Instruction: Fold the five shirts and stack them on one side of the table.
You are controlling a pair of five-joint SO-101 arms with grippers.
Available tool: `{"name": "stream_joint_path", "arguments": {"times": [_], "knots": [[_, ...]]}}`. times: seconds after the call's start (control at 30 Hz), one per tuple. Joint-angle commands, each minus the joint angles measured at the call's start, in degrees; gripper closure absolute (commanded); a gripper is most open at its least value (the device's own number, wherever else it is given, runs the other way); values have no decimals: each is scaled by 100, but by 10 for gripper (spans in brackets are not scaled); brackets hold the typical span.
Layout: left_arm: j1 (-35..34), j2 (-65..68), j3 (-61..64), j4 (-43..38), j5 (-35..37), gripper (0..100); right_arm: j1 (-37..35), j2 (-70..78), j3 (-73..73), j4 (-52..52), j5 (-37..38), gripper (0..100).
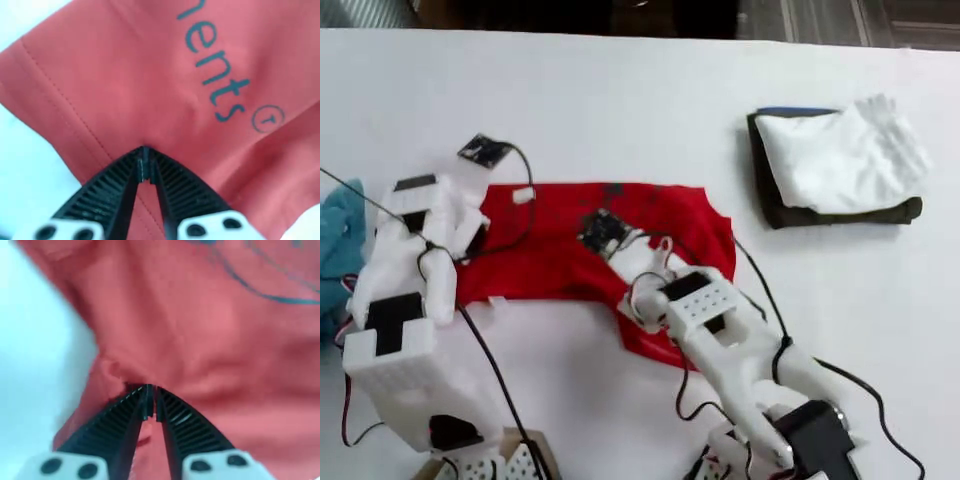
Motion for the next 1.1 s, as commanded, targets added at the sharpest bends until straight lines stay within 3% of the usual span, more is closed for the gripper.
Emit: {"name": "stream_joint_path", "arguments": {"times": [0.0,0.27,0.7,0.77,0.93,1.07], "knots": [[9,-97,13,-176,70,972,-312,13,-334,646,44,978],[9,-97,13,-176,70,972,-558,-127,-695,1736,44,978],[9,-97,4,-176,70,972,-549,-2211,-422,3064,44,973],[9,-97,4,-176,70,972,-549,-2149,-114,3020,44,937],[9,-97,4,-176,70,972,-576,-1622,352,2774,53,727],[9,-97,4,-176,70,972,-716,-1182,369,2589,53,717]]}}
